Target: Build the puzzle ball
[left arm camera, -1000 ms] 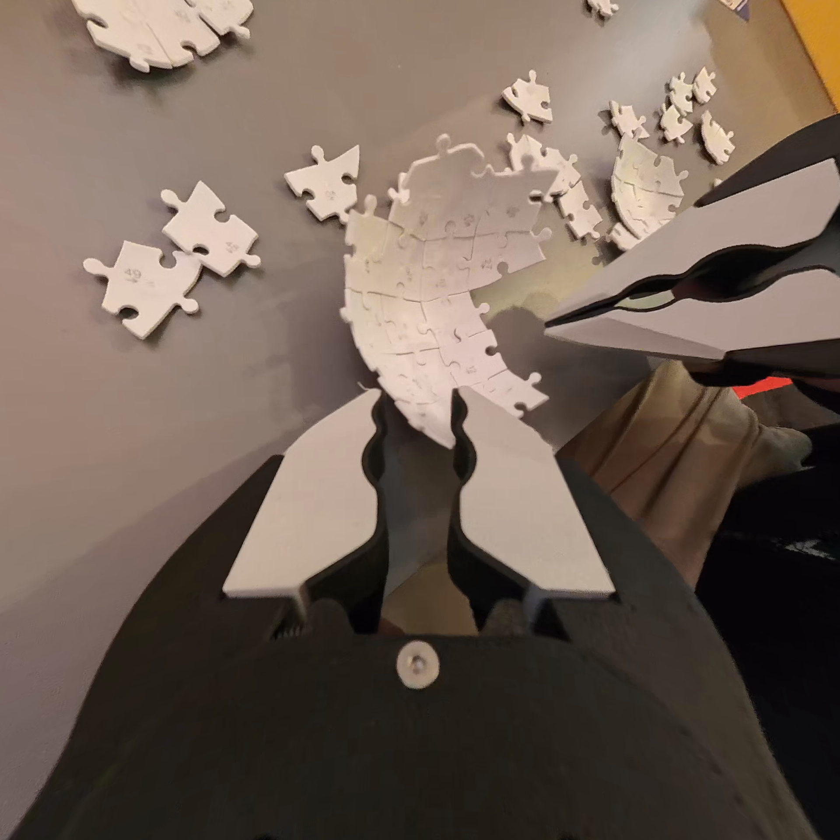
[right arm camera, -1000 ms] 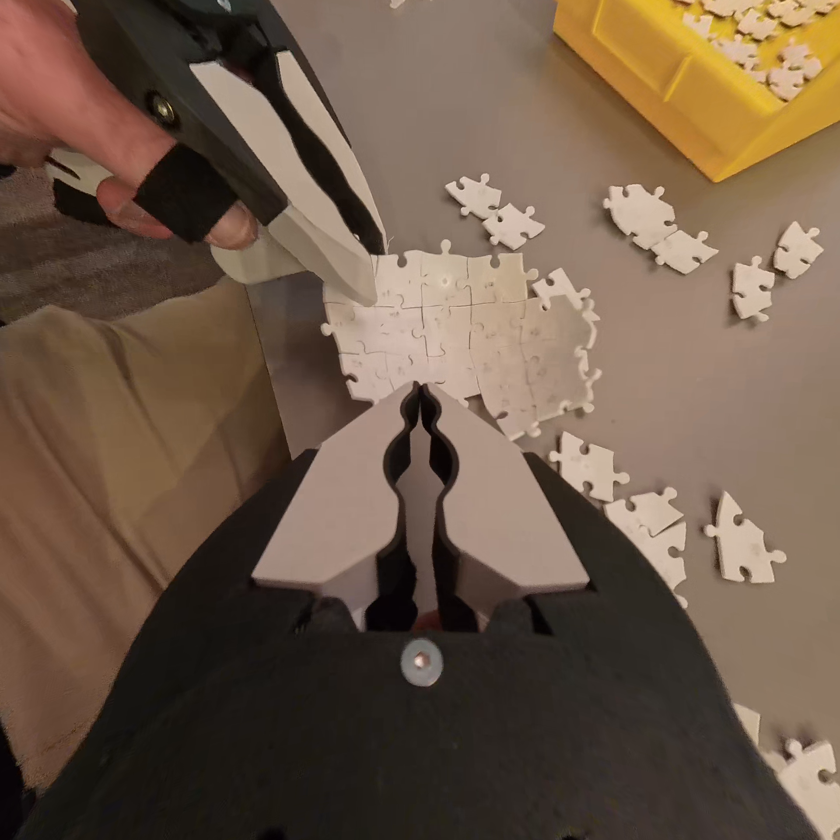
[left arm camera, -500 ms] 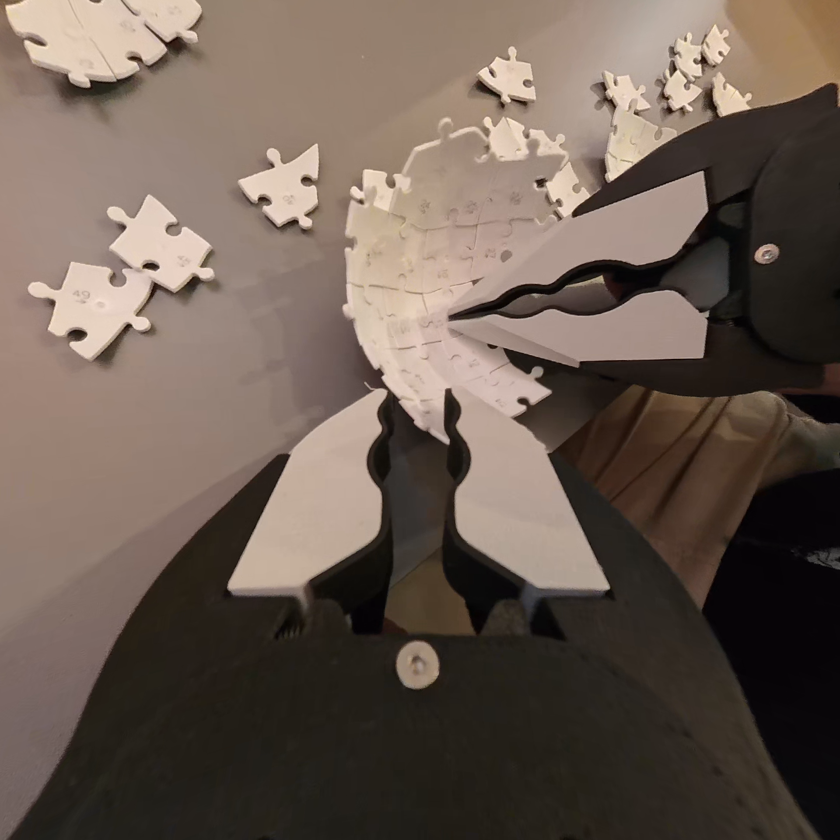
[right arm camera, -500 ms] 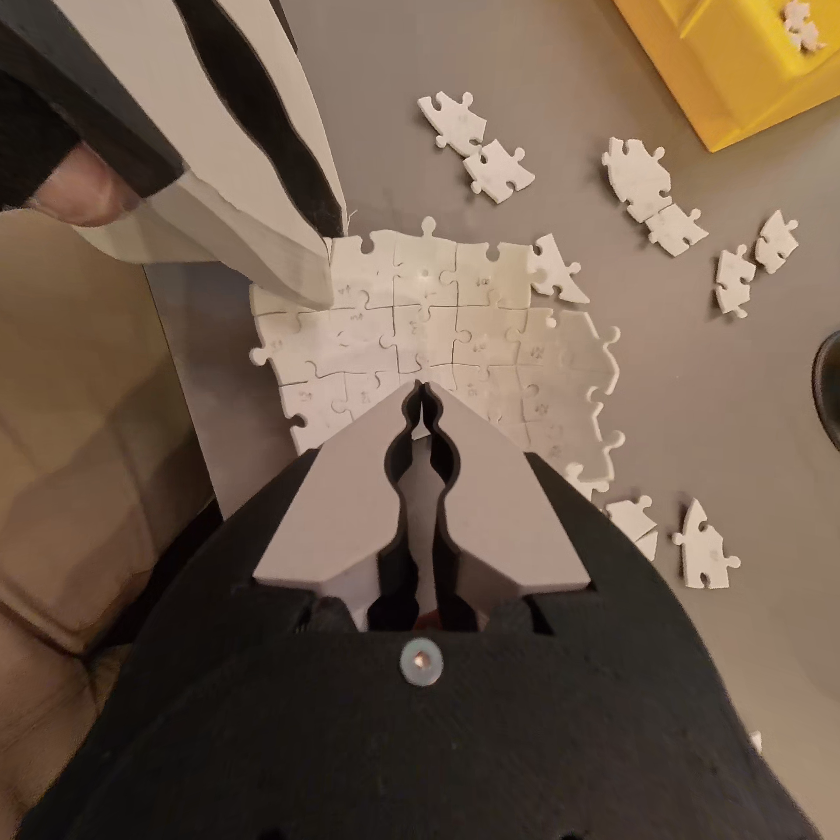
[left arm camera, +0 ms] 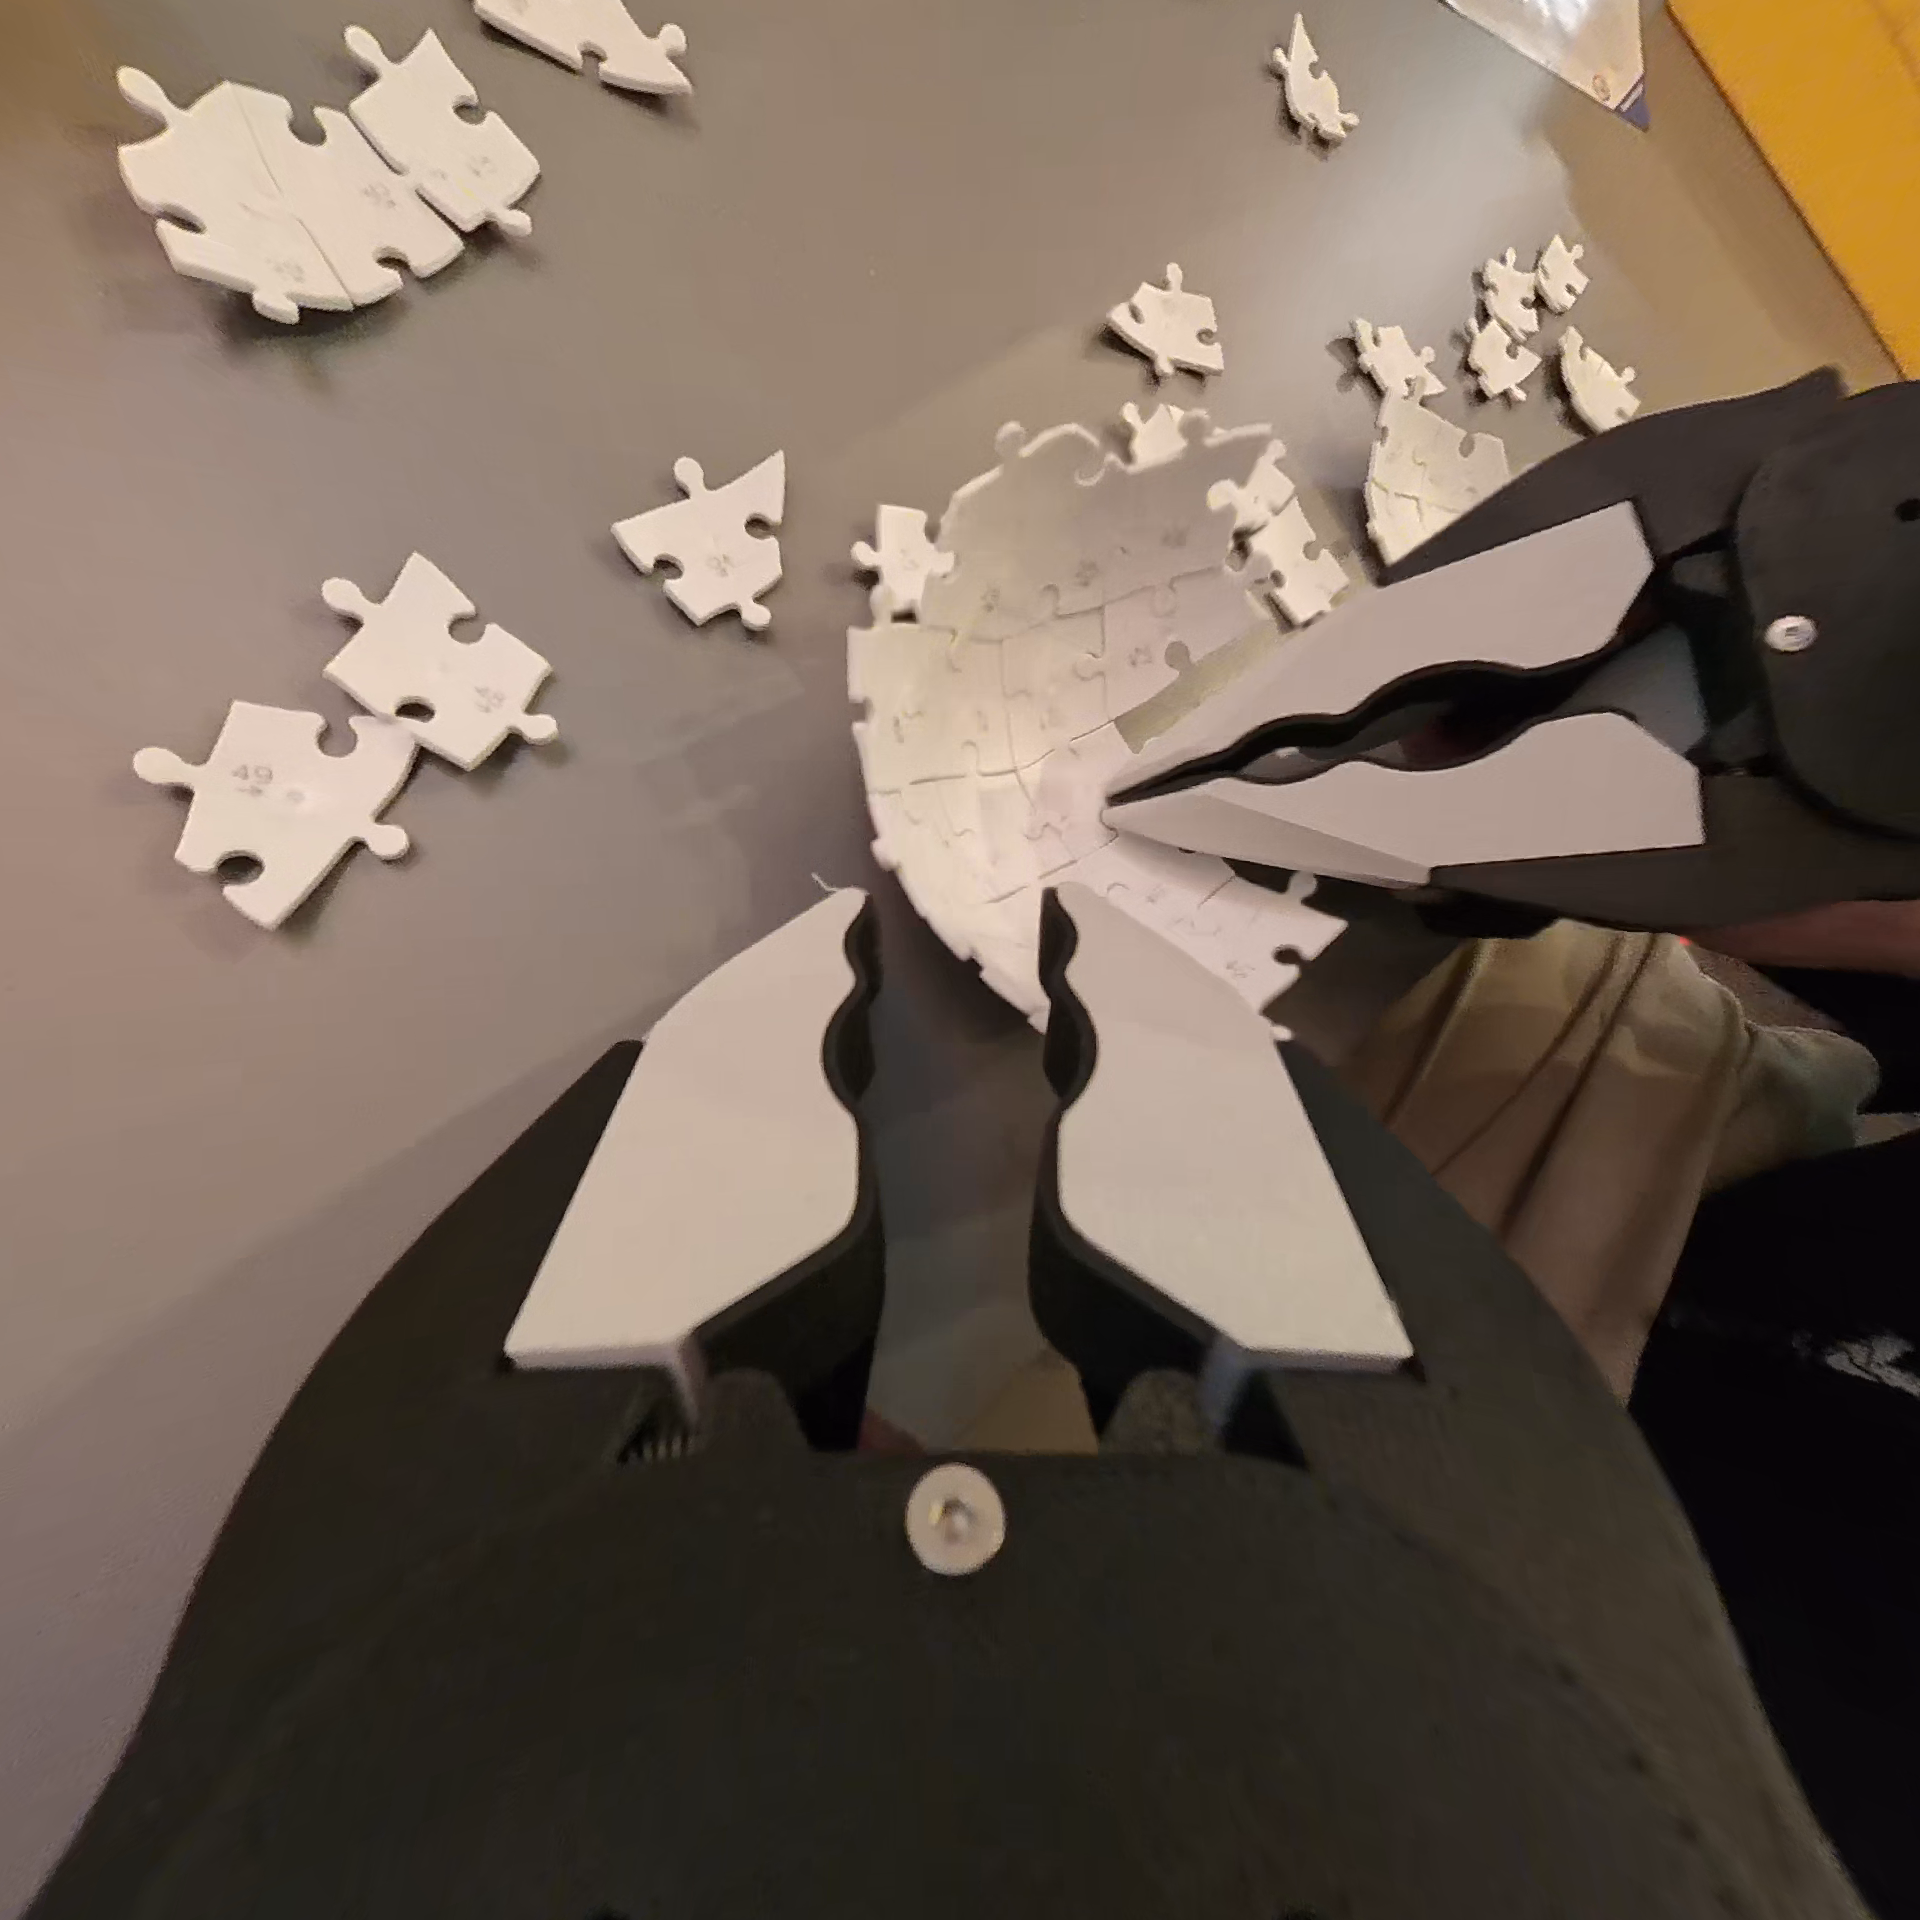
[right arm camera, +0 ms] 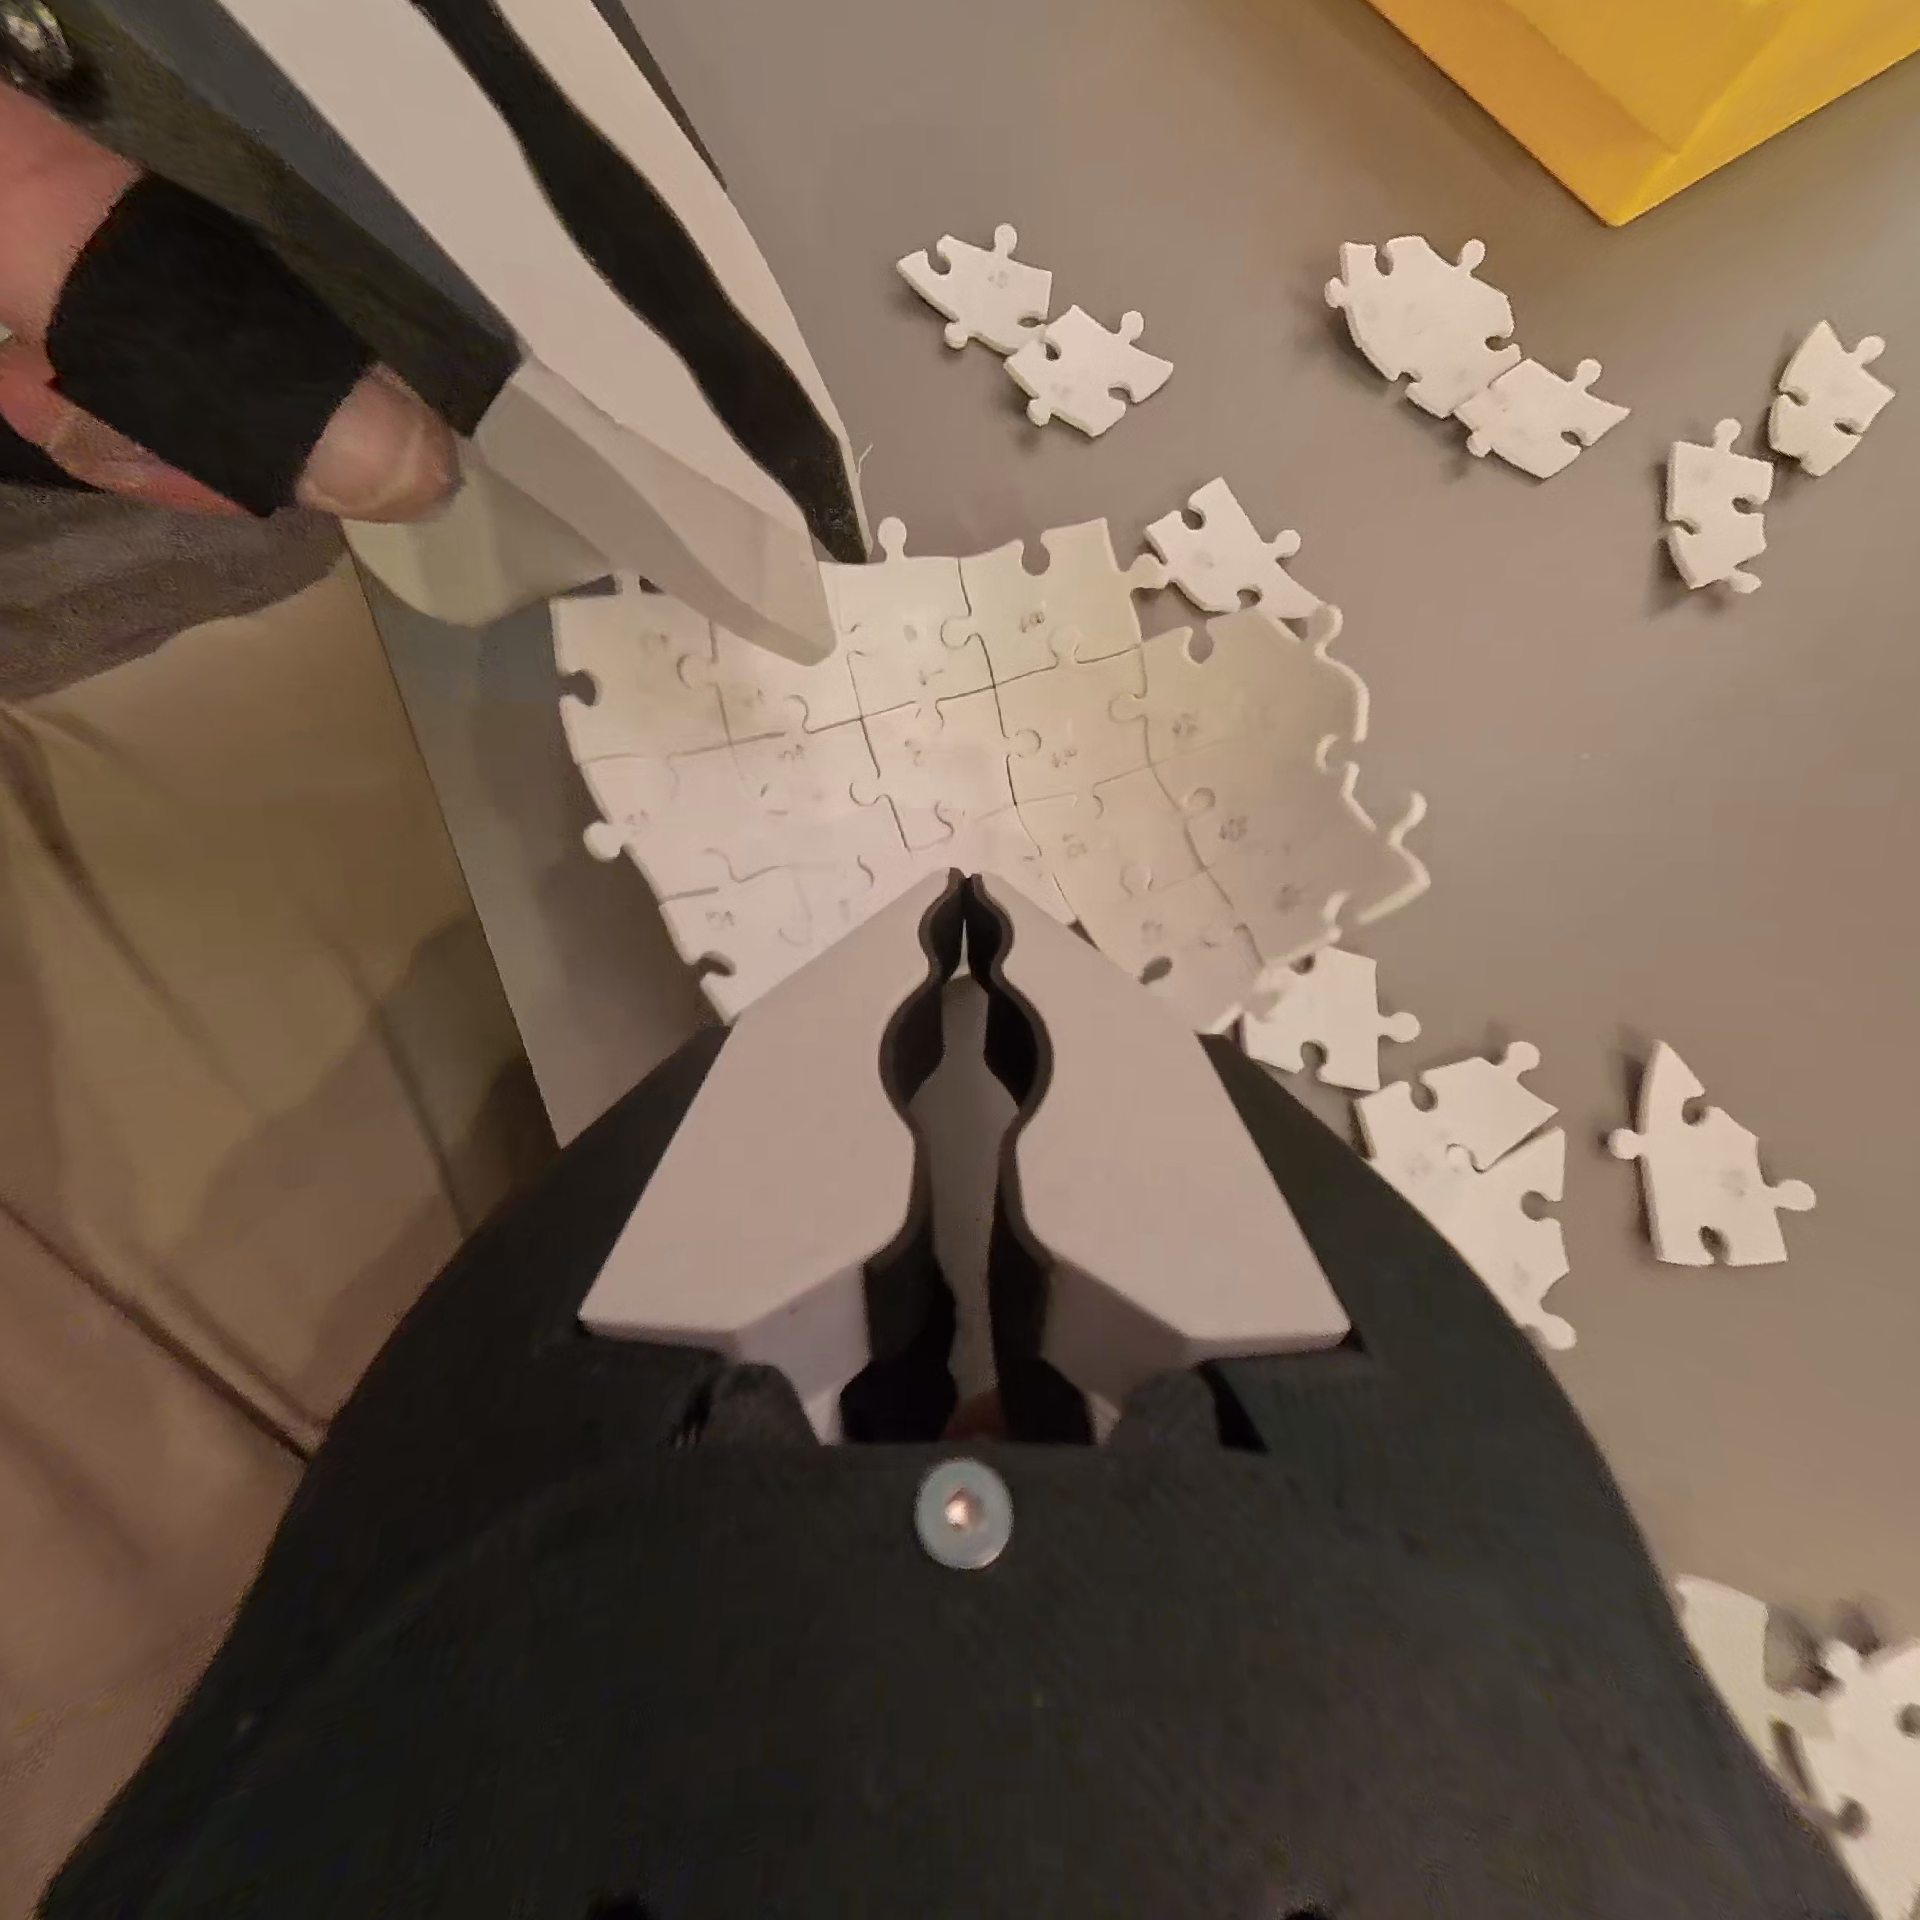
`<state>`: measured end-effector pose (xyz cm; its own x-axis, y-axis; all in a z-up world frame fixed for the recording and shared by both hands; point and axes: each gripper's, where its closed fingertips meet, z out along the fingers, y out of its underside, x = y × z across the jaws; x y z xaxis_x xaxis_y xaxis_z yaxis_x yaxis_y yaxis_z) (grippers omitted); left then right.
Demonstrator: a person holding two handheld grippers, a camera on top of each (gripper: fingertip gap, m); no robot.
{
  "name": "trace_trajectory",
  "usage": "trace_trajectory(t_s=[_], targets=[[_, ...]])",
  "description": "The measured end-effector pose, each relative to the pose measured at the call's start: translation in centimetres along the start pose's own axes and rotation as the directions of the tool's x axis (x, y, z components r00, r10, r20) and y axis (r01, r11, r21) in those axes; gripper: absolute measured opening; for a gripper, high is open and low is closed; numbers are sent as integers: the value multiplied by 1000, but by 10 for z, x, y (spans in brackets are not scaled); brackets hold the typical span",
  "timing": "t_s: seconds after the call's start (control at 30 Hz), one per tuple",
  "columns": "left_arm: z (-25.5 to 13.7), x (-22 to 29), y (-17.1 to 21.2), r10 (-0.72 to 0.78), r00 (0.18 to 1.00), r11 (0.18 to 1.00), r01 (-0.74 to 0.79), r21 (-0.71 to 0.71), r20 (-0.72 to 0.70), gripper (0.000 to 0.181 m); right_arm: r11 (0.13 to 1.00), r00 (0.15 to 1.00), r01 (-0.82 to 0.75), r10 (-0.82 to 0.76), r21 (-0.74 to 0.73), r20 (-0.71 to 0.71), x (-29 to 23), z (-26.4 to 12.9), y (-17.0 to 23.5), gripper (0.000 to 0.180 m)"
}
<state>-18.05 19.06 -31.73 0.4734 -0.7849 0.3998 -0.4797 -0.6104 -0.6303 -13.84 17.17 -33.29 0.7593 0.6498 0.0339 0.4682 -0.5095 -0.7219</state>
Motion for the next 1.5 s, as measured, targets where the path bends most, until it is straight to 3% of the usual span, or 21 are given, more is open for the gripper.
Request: trace_trajectory(t_s=[0.4,0.77,1.0,1.2,1.33,1.5], targets=[[6,3,0,-6,1000,1000,6,-4,-8,25,992,994,101,-104,-70,-34,1,0,10,0],[6,2,-4,0,1000,1000,0,1,-20,27,996,998,62,-64,-63,-30,1,-1,10,0],[-7,-6,-18,-28,996,997,35,74,-84,27,993,994,107,-108,-53,-30,0,-4,3,0],[-7,-2,-37,54,992,997,-47,66,-118,29,996,996,87,-87,3,-17,6,-30,-14,0],[-2,4,-52,181,974,983,-184,-10,-136,31,999,997,-38,39,-10,65,6,-53,-10,0],[24,16,-68,418,891,880,-445,-167,-176,39,989,986,-151,151,-5,73,16,-72,9,0]])
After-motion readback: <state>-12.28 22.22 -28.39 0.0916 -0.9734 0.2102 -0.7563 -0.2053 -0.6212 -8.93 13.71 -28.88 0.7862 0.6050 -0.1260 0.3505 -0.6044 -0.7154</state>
